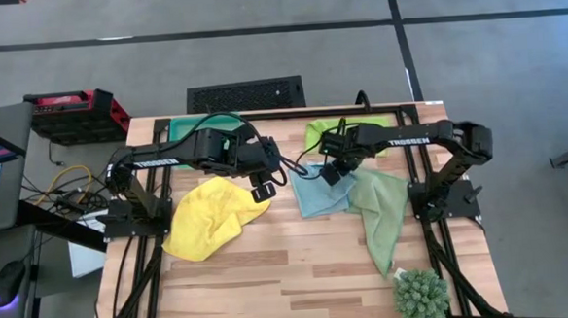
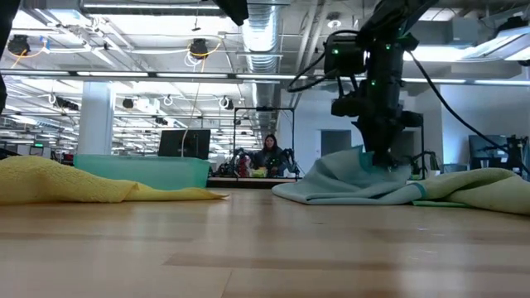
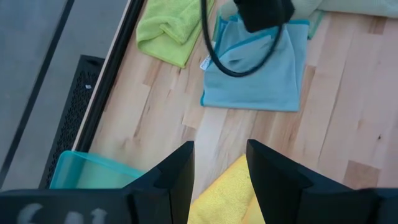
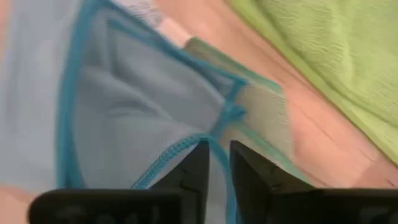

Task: Fold microfiber towels
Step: Fold the blue microfiber towel

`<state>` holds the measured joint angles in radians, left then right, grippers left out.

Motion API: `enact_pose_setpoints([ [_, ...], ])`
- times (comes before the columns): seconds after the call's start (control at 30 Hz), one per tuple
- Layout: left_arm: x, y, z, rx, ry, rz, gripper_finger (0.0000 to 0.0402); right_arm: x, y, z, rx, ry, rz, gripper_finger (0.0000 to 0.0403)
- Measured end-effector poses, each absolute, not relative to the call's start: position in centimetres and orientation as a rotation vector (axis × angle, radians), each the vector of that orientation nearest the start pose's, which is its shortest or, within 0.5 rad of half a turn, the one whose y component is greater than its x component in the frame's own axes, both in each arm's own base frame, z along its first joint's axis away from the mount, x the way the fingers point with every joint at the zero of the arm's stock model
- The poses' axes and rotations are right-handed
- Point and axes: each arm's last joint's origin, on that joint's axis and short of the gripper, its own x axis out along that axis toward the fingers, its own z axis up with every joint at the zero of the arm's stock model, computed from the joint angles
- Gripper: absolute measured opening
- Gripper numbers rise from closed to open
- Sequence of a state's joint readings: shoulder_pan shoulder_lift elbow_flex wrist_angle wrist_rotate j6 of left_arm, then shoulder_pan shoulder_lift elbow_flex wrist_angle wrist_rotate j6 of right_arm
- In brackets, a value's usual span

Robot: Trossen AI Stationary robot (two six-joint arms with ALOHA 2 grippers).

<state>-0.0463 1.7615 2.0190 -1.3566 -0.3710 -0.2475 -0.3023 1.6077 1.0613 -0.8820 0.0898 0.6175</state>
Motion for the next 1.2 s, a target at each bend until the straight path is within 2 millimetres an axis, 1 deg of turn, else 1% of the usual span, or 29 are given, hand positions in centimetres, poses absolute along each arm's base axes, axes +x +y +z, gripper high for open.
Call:
enact_pose_setpoints([
  [0.07, 33.5, -0.5, 39.9, 0.006, 1.032, 0.422, 0.0139, 26.7, -9.2, 19.5, 0.694, 1.282, -0.826, 0.0110],
  [0.2, 33.5, -0.5, 39.9, 0.005, 1.032, 0.422, 0.0139, 26.4, -10.0, 19.6, 0.723, 1.268, -0.858, 0.0136],
  [0.27, 33.5, -0.5, 39.9, 0.005, 1.033, 0.422, 0.0139, 26.3, -10.0, 20.0, 0.706, 1.262, -0.833, 0.0143],
  [0.33, 33.5, -0.5, 39.9, 0.006, 1.034, 0.422, 0.0139, 26.2, -9.3, 20.7, 0.670, 1.248, -0.789, 0.0146],
  [0.4, 33.4, -0.5, 39.8, 0.007, 1.040, 0.422, 0.0139, 26.2, -8.2, 21.8, 0.618, 1.237, -0.699, 0.0147],
  [0.43, 33.4, -0.5, 39.8, 0.008, 1.046, 0.423, 0.0139, 26.3, -7.4, 22.6, 0.600, 1.225, -0.626, 0.0148],
  [0.53, 33.3, -0.5, 39.8, 0.011, 1.059, 0.424, 0.0139, 26.1, -4.8, 24.6, 0.572, 1.192, -0.323, 0.0148],
  [0.6, 33.3, -0.5, 39.8, 0.011, 1.058, 0.424, 0.0139, 26.5, -3.2, 25.2, 0.531, 1.157, -0.158, 0.0148],
  [0.67, 33.3, -0.5, 39.8, 0.011, 1.059, 0.424, 0.0139, 26.9, -2.0, 25.2, 0.473, 1.141, -0.084, 0.0148],
  [0.73, 33.3, -0.5, 39.8, 0.011, 1.058, 0.424, 0.0139, 27.9, -1.1, 24.7, 0.417, 1.126, -0.030, 0.0148],
  [0.9, 33.3, -0.5, 39.8, 0.013, 1.056, 0.427, 0.0139, 30.4, 0.2, 22.0, 0.348, 1.132, 0.035, 0.0148],
  [1.03, 33.3, -0.5, 39.7, 0.013, 1.056, 0.428, 0.0139, 31.8, -0.2, 19.6, 0.354, 1.167, 0.010, 0.0148],
  [1.13, 33.3, -0.5, 39.7, 0.012, 1.056, 0.428, 0.0139, 32.1, -1.1, 18.2, 0.330, 1.214, -0.077, 0.0148],
  [1.2, 33.3, -0.5, 39.7, 0.011, 1.056, 0.429, 0.0139, 31.9, -1.6, 17.3, 0.289, 1.265, -0.137, 0.0146],
])
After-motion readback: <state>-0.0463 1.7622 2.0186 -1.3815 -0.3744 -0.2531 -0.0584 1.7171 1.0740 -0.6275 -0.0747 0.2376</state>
